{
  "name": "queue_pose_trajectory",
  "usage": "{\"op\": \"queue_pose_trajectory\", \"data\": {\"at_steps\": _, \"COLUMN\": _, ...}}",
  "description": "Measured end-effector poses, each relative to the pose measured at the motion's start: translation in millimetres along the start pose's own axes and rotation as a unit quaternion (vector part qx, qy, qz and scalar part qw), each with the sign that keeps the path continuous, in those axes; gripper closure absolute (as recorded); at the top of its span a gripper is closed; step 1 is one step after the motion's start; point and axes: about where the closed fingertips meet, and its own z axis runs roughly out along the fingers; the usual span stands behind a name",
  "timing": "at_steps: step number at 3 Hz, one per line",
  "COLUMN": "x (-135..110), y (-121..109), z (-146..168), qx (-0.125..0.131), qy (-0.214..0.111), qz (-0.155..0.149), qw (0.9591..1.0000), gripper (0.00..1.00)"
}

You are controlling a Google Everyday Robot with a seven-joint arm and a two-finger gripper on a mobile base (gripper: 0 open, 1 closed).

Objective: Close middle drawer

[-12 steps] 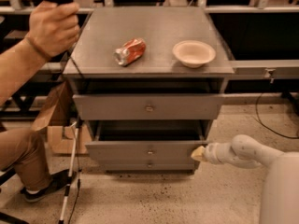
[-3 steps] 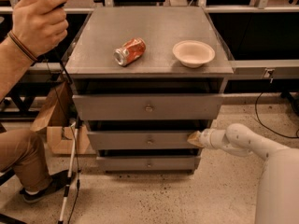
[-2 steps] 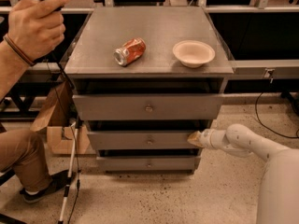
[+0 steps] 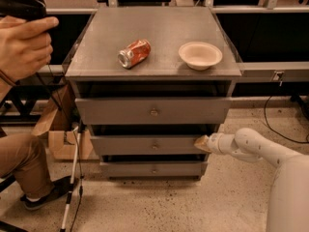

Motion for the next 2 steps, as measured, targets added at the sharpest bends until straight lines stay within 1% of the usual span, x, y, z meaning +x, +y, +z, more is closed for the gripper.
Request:
{"op": "queue_pose_trajectory", "data": {"at_steps": 1, "x": -4.1, "y": -1.8, "z": -2.4, "qx": 0.0, "qy": 0.001, "qz": -0.001, "qw": 1.0, "gripper": 0.34}}
{"op": "queue_pose_trajectory", "data": {"at_steps": 2, "x": -1.1, "y": -2.8, "z": -3.3, "qx": 0.0, "qy": 0.001, "qz": -0.001, "qw": 1.0, "gripper": 0.05}}
